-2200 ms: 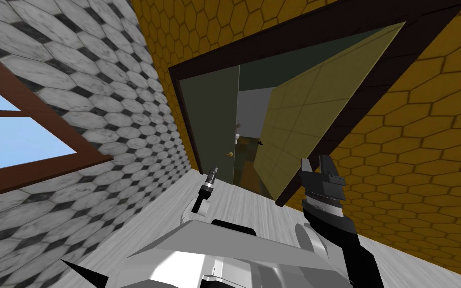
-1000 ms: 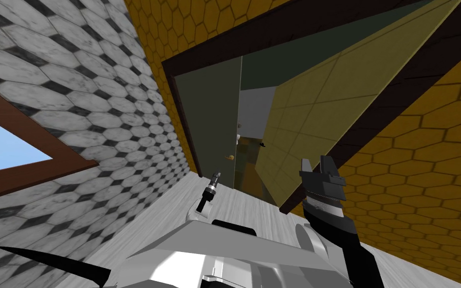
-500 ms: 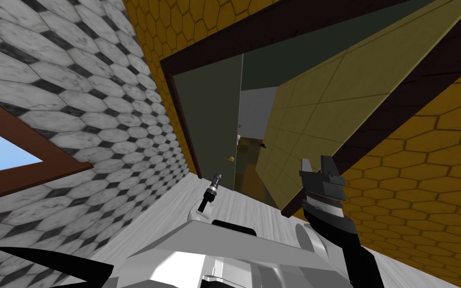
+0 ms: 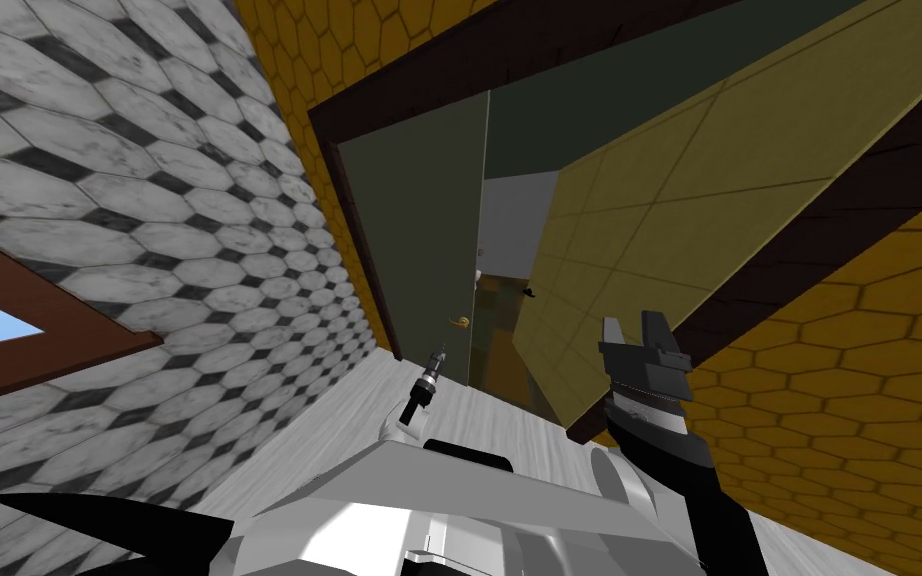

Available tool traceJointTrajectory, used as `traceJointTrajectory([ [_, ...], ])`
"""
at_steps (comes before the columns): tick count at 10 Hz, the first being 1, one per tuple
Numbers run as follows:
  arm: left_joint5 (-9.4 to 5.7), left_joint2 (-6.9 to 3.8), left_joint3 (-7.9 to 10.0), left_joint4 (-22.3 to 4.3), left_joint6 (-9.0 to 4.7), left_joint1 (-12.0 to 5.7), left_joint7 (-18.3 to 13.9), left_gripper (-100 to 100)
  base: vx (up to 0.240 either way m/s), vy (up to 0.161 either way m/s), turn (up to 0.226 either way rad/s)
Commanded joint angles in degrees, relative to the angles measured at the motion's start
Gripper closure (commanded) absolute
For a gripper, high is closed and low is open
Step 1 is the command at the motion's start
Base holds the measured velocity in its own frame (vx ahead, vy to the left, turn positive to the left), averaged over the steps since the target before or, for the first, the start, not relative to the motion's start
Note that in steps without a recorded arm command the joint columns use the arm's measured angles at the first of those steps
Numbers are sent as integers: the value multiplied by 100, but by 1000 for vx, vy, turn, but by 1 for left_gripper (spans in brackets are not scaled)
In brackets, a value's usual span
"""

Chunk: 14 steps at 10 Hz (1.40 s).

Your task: Push the door open

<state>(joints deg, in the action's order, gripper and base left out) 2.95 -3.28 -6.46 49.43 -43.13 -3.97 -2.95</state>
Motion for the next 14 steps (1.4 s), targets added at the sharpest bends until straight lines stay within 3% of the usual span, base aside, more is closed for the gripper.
traceJointTrajectory([
  [1, -10, 5, -19, -215, -33, -81, -48, -100, 100, 19, 2],
  [7, -48, 93, -70, -1068, -180, -433, -170, -100, 102, 17, 1],
  [9, -55, 114, -79, -1225, -207, -498, -193, -100, 107, 14, 1],
  [14, -79, 13, -26, -1272, -238, -515, -167, -100, 130, -23, -19],
])
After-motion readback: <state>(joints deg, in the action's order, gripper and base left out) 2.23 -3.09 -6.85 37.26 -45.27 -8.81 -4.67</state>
